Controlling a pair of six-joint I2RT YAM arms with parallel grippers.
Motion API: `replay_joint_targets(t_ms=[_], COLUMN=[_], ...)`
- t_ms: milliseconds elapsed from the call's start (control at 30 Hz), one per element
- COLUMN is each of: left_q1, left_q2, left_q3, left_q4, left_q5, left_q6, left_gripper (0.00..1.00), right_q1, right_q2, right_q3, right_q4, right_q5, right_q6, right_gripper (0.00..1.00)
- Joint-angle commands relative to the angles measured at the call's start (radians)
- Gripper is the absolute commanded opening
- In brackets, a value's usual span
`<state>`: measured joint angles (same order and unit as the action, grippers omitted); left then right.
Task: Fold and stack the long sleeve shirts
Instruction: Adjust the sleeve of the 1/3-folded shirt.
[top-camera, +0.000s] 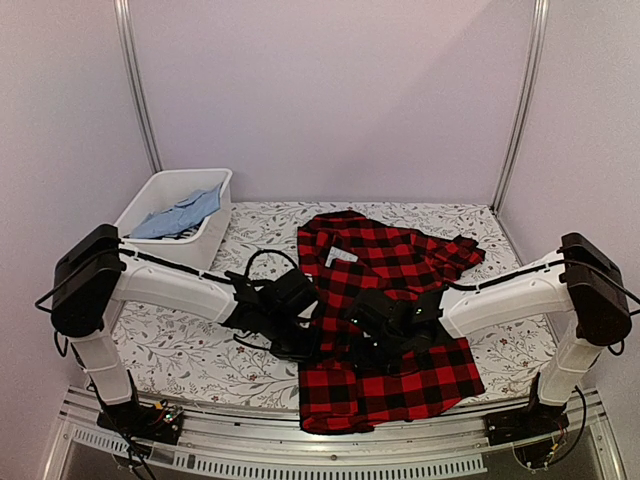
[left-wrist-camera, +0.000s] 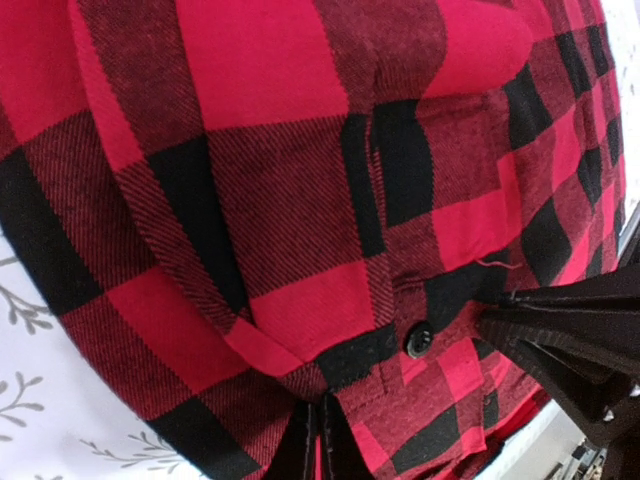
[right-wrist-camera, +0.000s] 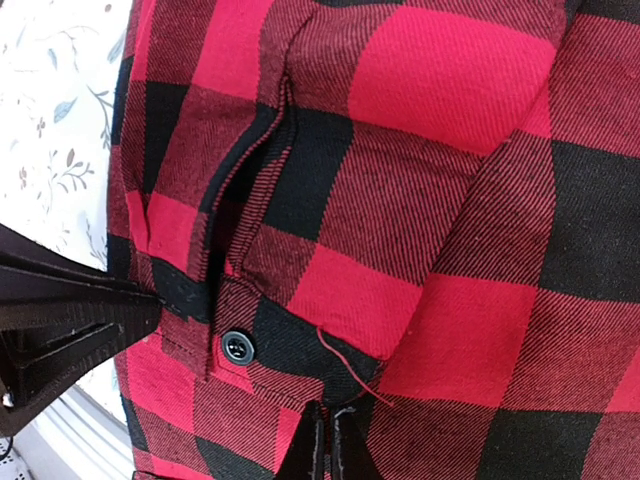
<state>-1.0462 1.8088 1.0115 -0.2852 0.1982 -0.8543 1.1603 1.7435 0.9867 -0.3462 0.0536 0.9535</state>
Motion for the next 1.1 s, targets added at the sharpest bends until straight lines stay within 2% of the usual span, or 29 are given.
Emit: replay_joint_targets(t_ms=[0,367,933,1000,1067], left_q1=[-0.020,-0.034,-0.094,-0.091,-0.085], left_q2=[0.000,-0.088,-0.133,-0.137,-0.147], left_q3=[0.045,0.015,-0.059,-0.049,-0.032], left_q4=[-0.060,-0.143,-0.117,-0.126,-0.143], left_q5=[0.018,0.037,0.041,0.025,-0.003], left_q6=[0.023,0.025,-0.017,-0.002,0.007], left_gripper=[0.00,0.00,0.00,0.05,0.13], right_q1=[0.016,0.082,0.141,0.140,0.139], right_q2=[-0.017,-0.024,-0.007,-0.009,-0.020], right_q3=[0.031,0.059,0.058,0.062,0.073], right_q4=[-0.038,-0.100,-0.106,-0.114,-0.130], right_q5=[-0.001,-0.043,-0.075,-0.063,-0.031], right_q6=[0.005,0.032,0.083,0.082,0.075], right_gripper=[0.01,0.00,0.00,0.05,0.16])
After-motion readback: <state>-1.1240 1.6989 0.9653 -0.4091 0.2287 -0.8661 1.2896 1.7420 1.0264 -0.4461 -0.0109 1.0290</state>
